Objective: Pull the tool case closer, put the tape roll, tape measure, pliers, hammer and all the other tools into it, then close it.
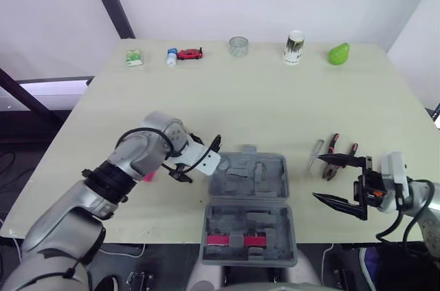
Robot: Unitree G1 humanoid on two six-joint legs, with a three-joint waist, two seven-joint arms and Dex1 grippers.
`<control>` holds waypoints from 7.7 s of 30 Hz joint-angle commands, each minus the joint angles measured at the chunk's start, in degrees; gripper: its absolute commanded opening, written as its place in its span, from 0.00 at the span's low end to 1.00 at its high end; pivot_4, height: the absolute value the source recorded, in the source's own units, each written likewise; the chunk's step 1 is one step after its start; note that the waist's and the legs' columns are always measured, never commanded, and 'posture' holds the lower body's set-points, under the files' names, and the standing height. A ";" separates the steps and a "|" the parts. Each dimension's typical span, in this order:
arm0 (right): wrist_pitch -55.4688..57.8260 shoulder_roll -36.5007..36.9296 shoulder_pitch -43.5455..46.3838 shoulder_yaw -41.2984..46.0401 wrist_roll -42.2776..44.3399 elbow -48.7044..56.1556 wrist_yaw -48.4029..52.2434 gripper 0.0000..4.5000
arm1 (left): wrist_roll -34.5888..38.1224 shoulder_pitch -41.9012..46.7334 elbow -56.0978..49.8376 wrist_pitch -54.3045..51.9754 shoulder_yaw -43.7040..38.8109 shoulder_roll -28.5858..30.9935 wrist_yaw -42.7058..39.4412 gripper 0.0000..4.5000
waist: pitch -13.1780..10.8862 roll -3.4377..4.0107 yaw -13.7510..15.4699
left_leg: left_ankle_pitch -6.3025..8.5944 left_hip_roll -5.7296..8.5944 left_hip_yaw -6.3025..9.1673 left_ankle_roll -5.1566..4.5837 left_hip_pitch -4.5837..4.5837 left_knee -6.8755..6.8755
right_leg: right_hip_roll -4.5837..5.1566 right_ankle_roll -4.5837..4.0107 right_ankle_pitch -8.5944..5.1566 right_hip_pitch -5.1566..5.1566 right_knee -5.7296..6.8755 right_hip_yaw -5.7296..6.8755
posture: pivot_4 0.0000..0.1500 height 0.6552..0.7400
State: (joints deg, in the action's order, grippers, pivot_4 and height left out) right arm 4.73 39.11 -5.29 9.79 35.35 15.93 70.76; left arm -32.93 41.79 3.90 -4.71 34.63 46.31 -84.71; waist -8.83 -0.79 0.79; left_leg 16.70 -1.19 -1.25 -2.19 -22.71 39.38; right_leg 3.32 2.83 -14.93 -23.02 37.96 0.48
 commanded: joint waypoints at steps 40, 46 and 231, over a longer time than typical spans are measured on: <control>-2.57 -1.17 -1.12 0.88 0.35 1.09 -0.18 1.00 | 11.70 -5.07 -11.10 -10.34 -14.47 6.30 -5.30 0.02 | 0.08 0.15 -0.01 | 0.00 -0.11 0.05 -0.01 0.20 0.05 | -0.04 0.00 0.01 0.24 0.02 -0.06 | 1.00 1.00; -2.41 -0.76 -0.16 1.27 0.64 -0.30 0.72 1.00 | 21.18 -4.92 -18.82 -21.86 -16.88 6.29 -7.29 0.02 | 0.08 0.15 -0.03 | 0.00 -0.11 0.05 -0.01 0.21 0.05 | -0.07 0.00 0.00 0.23 0.03 -0.06 | 1.00 1.00; -9.57 -5.87 -4.90 1.40 -4.93 0.80 -7.23 1.00 | 27.91 -1.81 63.25 29.54 -23.41 -22.76 11.50 0.20 | 0.58 0.31 -0.09 | 0.01 -0.04 0.09 -0.01 1.30 0.00 | -0.18 0.04 0.02 1.33 0.01 -0.14 | 1.00 1.00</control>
State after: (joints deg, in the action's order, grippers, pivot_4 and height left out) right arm -4.03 32.90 -10.62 10.90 29.37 14.99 63.42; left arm -2.05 42.44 63.97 25.93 9.46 22.77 -73.61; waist -8.25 -0.48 0.71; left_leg 16.71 -1.23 -1.16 -2.20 -21.38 39.38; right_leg 3.14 2.87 -14.91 -21.67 37.98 0.33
